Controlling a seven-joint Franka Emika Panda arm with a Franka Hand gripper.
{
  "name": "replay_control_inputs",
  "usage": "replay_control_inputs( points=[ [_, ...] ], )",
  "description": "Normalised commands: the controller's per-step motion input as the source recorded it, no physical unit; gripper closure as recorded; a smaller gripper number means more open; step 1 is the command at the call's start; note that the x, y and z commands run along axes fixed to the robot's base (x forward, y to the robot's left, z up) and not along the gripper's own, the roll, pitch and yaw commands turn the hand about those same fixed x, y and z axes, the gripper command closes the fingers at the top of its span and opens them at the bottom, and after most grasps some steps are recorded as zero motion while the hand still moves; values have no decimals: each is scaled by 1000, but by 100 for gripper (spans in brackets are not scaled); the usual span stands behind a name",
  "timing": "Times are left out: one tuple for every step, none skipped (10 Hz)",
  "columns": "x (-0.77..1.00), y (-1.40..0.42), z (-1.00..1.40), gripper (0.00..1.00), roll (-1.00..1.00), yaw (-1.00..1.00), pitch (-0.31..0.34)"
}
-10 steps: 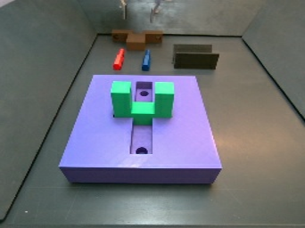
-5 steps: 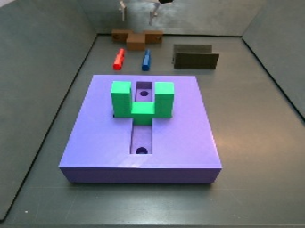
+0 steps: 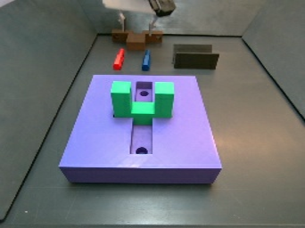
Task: Pick up the brown object. Move up. Place the brown object on the fixture. Regrasp the brown object. Move to above the board. Insert the brown object.
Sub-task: Pick up the brown object.
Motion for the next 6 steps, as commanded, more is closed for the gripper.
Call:
replay_control_inputs(
  points=[
    [34,-103,-354,0,-101,0,-104],
    [0,-60,-380,0,-110,0,-116],
    [0,-40,-354,0,-114,43,-107],
    [0,-54,-346,0,-161,117,-106],
    [77,-43,-317,0,-196,111,-101],
    [77,0,-240,0,-181,63,-73]
  ],
)
